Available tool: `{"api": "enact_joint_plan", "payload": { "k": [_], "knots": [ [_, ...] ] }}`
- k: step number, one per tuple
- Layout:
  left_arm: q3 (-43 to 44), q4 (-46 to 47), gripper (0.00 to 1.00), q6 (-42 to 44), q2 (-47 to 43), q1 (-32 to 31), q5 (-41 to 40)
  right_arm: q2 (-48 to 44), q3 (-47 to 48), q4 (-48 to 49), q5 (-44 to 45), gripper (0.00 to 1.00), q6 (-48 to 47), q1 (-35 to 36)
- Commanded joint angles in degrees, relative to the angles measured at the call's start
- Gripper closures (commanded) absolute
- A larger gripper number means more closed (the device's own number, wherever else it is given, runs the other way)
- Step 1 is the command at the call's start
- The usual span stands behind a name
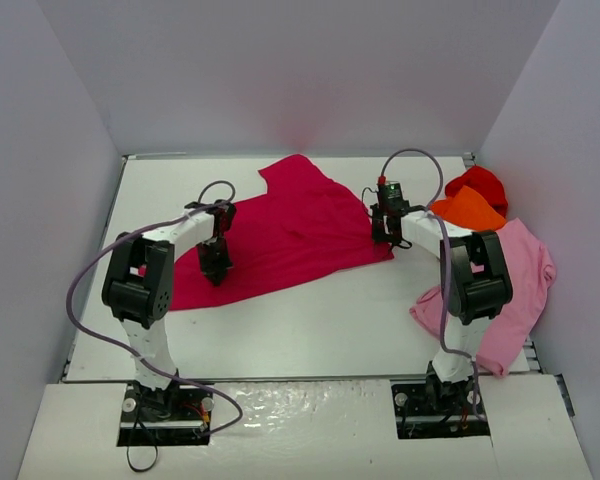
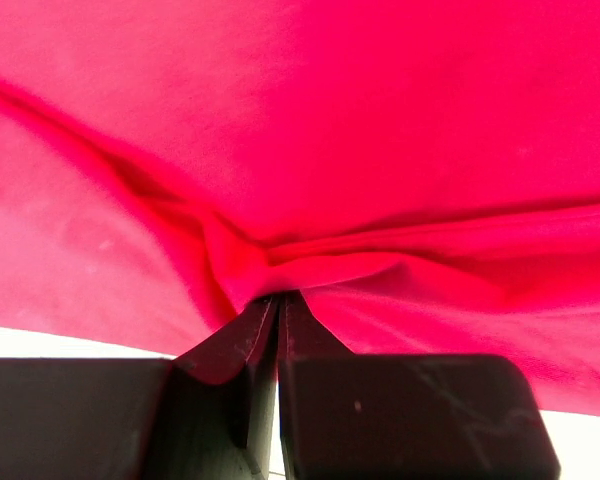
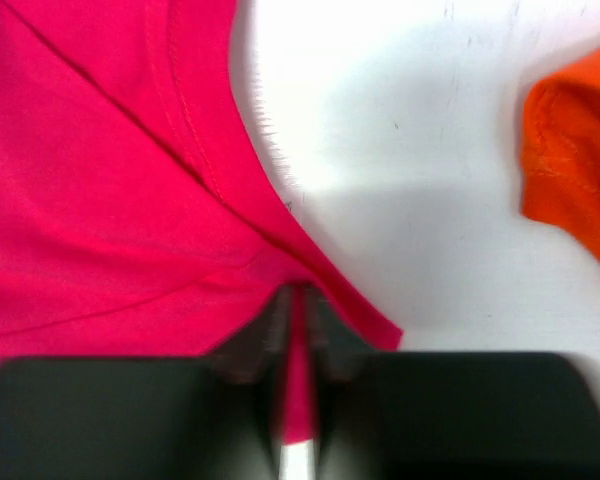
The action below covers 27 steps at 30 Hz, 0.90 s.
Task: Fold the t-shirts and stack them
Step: Fold the flattened tshirt in 1/3 of the way
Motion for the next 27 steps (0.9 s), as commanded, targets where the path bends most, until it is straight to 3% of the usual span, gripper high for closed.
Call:
{"api": "enact_joint_plan", "payload": {
  "k": [1, 5, 11, 17, 27],
  "knots": [
    [0.7, -1.3, 1.0, 0.0, -7.6, 1.0, -7.0, -8.7, 2.0, 4.1, -2.5, 0.77, -0.3, 0.2],
    [1.9, -1.5, 1.0, -0.2, -10.4, 0.5, -6.2, -7.2, 7.5, 4.5, -4.3, 0.62, 0.2, 0.8],
    [3.2, -2.3, 0.91, -0.8, -14.5, -2.6, -5.9, 3.8, 17.1, 4.8, -9.2, 0.6, 0.6, 1.7],
    [1.3, -2.7, 0.9, -2.3, -18.5, -4.7, -5.4, 13.7, 28.7, 4.0, -13.4, 0.6, -0.2, 2.8],
    [1.0, -2.5, 0.9, -2.5, -18.5, -4.8, -4.3, 19.3, 33.8, 2.7, -14.3, 0.6, -1.3, 5.4]
  ]
}}
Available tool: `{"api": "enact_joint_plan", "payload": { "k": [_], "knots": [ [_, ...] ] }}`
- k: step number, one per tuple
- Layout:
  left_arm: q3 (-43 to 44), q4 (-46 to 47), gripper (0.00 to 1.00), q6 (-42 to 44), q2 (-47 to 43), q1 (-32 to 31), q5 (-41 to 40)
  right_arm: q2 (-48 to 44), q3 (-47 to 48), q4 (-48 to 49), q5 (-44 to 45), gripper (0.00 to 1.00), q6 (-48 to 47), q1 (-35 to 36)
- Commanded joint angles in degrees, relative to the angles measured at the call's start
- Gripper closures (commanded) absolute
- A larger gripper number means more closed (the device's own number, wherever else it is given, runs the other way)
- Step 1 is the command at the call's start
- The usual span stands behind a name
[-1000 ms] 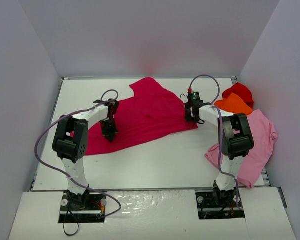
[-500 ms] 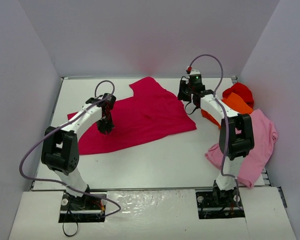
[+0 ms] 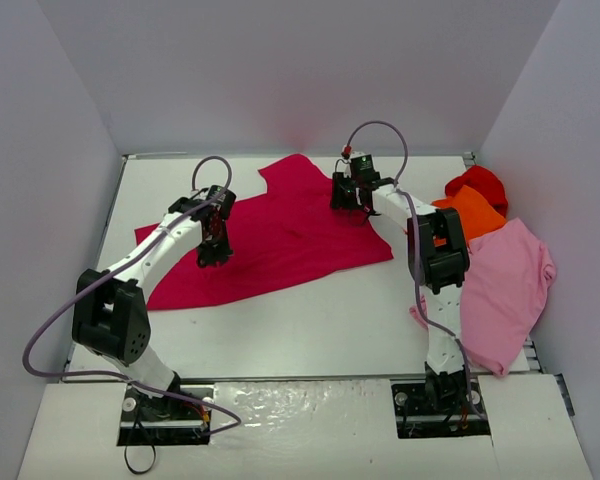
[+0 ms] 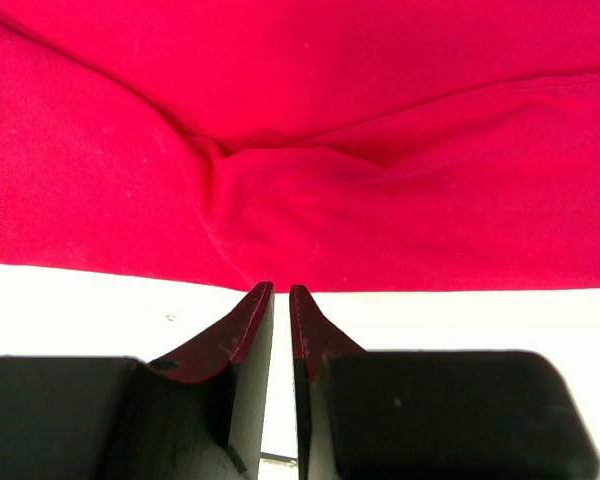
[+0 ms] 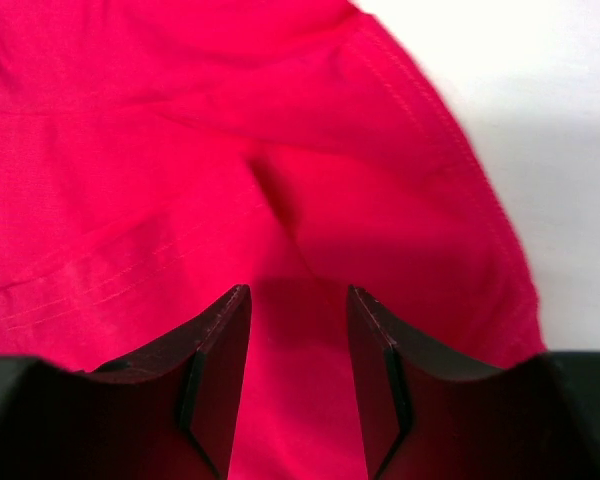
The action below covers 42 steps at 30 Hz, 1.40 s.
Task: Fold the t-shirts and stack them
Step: Fold the flattened tshirt in 1/3 of the way
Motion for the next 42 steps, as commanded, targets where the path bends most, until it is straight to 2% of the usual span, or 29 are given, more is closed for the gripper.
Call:
{"api": "enact_joint_plan", "payload": {
  "k": [1, 18, 24, 27, 33, 42],
  "knots": [
    [1.0, -0.5, 0.9, -1.0, -1.7, 0.1, 0.3, -1.1, 4.4, 1.4, -1.3, 0.6, -1.1, 1.3],
    [-1.7, 0.3, 0.9, -0.7, -1.0, 0.0, 0.5, 3.7, 6.7, 0.7, 1.0, 0.63, -2.3, 1.7],
    [-2.7, 0.5, 0.9, -0.7, -0.8, 0.0, 0.5, 4.6, 7.7, 0.6, 1.8, 0.93, -3.3, 2.2],
    [-3.0, 0.8, 0.9, -0.9, -0.6, 0.0, 0.6, 3.8, 7.2, 0.7, 3.9, 1.0, -5.0, 3.2],
    [-3.5, 1.6, 0.9, -1.1, 0.1, -0.1, 1.2, 1.7, 6.4, 0.8, 8.5, 1.0, -8.6, 5.3],
    [-4.2, 2.5, 0.9, -1.2, 0.8, -0.6, 1.1, -1.9, 3.3, 4.0, 11.1, 1.0, -8.8, 5.4]
  ]
}}
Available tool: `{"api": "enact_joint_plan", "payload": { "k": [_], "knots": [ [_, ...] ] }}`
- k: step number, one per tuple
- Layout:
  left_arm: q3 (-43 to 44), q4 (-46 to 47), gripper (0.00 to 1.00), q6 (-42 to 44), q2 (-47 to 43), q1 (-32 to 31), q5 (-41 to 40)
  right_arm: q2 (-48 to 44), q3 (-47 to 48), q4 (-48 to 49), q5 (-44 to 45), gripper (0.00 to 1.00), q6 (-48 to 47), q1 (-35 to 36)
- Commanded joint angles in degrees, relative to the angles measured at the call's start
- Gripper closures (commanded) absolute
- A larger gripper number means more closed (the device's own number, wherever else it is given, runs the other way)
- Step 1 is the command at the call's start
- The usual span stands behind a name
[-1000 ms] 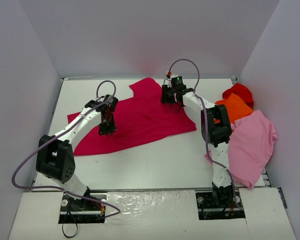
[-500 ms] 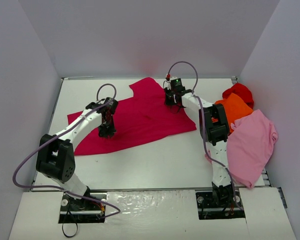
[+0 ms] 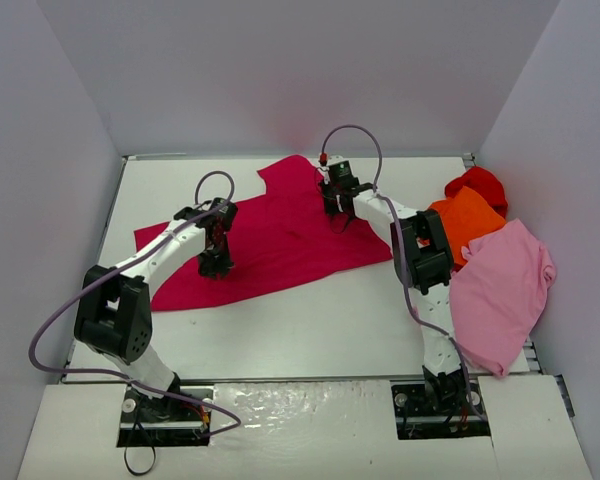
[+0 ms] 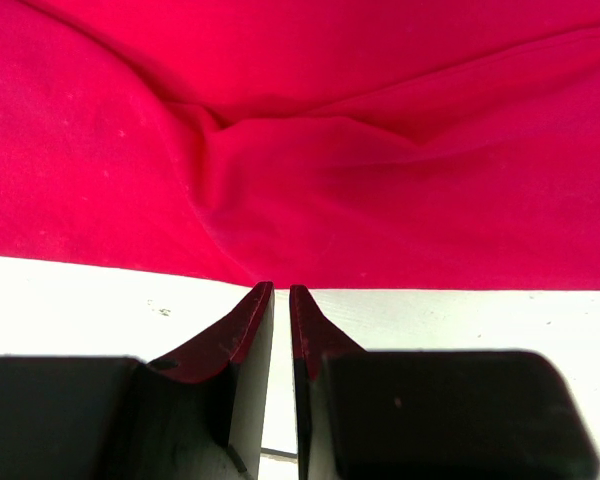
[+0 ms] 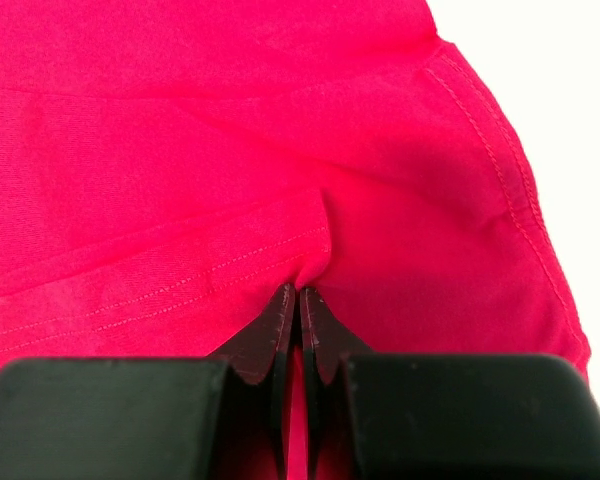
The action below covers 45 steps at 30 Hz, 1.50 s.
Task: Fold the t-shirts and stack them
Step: Fold the flattened tshirt in 1/3 of the way
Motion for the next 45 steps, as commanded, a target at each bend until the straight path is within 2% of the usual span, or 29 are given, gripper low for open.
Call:
{"api": "enact_joint_plan", "payload": {
  "k": [1, 11, 21, 23, 27, 28, 33, 34, 36, 39, 41, 45],
  "knots": [
    [0.8, 0.9, 0.9, -0.8, -0.2, -0.5, -0.3, -6.3, -0.7, 3.3, 2.9, 1.0, -1.1, 0.2],
    [0.4, 1.4, 0.9, -1.0, 0.0, -0.9, 0.0, -7.7, -2.9, 4.1, 9.5, 1.0, -3.1, -0.2],
    [-0.1, 1.7, 0.9, -1.1, 0.1, -1.0, 0.0, -10.0, -7.5, 10.6, 12.2, 0.99, -1.7, -0.2],
    [0.0, 1.8, 0.9, -0.9, 0.3, -1.0, 0.1, -9.7, -7.4, 10.6, 12.2, 0.94, -1.4, -0.3],
    [0.0, 1.8, 0.9, -0.9, 0.4, -1.0, 0.1, -7.6, -5.1, 7.8, 12.9, 0.67, -0.1, -0.4],
    [-0.1, 1.8, 0.9, -0.9, 0.4, -1.0, 0.0, -7.8, -5.2, 7.8, 13.5, 0.63, 0.4, -0.4],
    [-0.4, 2.6, 0.9, -0.8, 0.4, -1.0, -0.5, -12.3, -9.0, 10.2, 15.6, 0.53, 1.3, -0.2],
    [-0.2, 2.6, 0.91, -0.5, 0.5, -1.0, -0.3, -13.3, -10.2, 11.0, 15.9, 0.54, 1.0, 0.0],
    [1.6, 2.2, 1.0, 0.2, 1.1, -1.0, 0.0, -16.4, -11.6, 11.1, 16.2, 0.62, 0.8, 0.8],
    [6.5, 0.1, 1.0, 1.4, 3.1, -1.0, 0.1, -19.5, -13.1, 8.2, 13.9, 0.88, 2.9, 1.6],
    [10.7, -1.2, 1.0, 2.0, 4.8, -1.0, 0.1, -20.8, -14.2, 5.8, 12.6, 1.0, 5.4, 2.4],
    [17.8, -1.8, 1.0, 3.6, 10.7, -0.8, -0.6, -18.8, -13.1, 0.9, 10.0, 1.0, 7.6, 3.0]
  ]
}}
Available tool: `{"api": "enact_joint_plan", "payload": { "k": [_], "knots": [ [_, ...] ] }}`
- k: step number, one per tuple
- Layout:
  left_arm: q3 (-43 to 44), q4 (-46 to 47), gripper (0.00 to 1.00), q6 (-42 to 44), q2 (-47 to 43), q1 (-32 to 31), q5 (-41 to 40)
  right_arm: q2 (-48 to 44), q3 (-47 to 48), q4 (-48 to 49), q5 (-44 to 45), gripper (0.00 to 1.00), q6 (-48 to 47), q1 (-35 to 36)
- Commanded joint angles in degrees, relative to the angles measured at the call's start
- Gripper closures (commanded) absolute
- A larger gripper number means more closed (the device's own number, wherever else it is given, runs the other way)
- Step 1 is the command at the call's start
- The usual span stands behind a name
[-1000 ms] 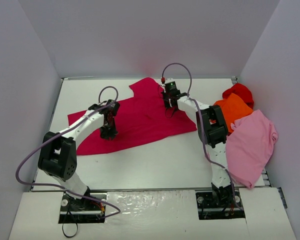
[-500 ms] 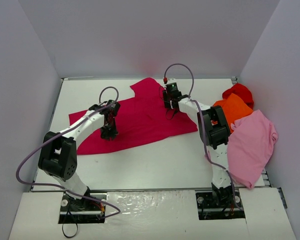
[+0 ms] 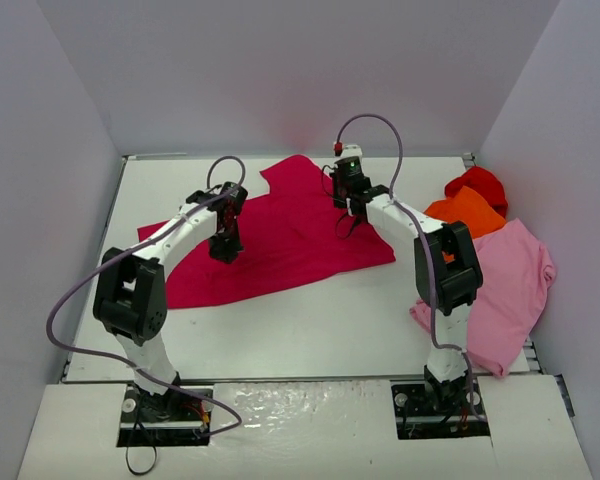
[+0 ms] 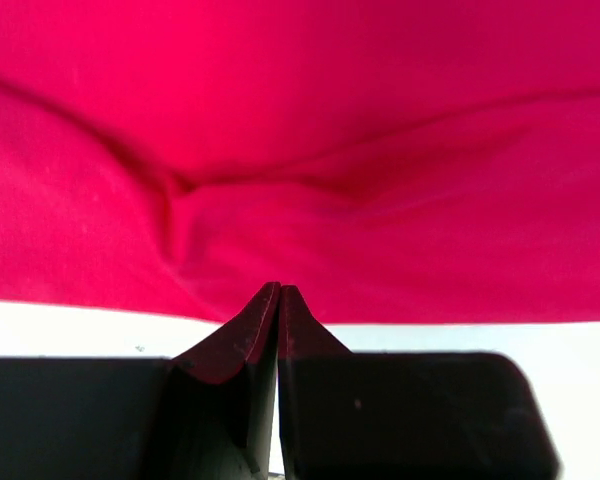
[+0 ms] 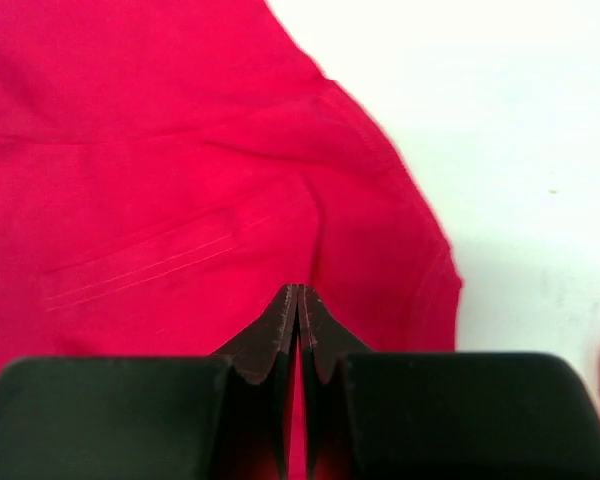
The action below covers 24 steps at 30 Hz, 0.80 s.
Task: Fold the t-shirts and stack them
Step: Fold the flattened tshirt in 1/3 of the way
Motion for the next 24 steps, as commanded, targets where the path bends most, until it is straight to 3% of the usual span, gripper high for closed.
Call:
{"api": "enact_joint_plan", "payload": {
  "k": [1, 5, 15, 24],
  "knots": [
    [10.3, -2.1, 1.0, 2.6, 4.9, 0.1, -1.6, -1.2, 1.5, -4.7, -2.2, 1.0, 3.7, 1.4],
    [15.9, -3.4, 1.0, 3.4, 14.3, 0.6, -1.2, 2.3, 2.8, -8.4, -2.8, 1.0, 3.8, 1.5],
    [18.4, -1.9, 1.0, 3.5, 23.2, 1.9, -0.9, 7.2, 2.9, -9.0, -2.4, 1.0, 3.1, 1.5],
    [10.8, 1.2, 1.0, 2.5, 22.8, 1.9, 0.6, 1.1, -8.7, -9.1, -1.9, 1.0, 6.0, 3.3]
  ]
}}
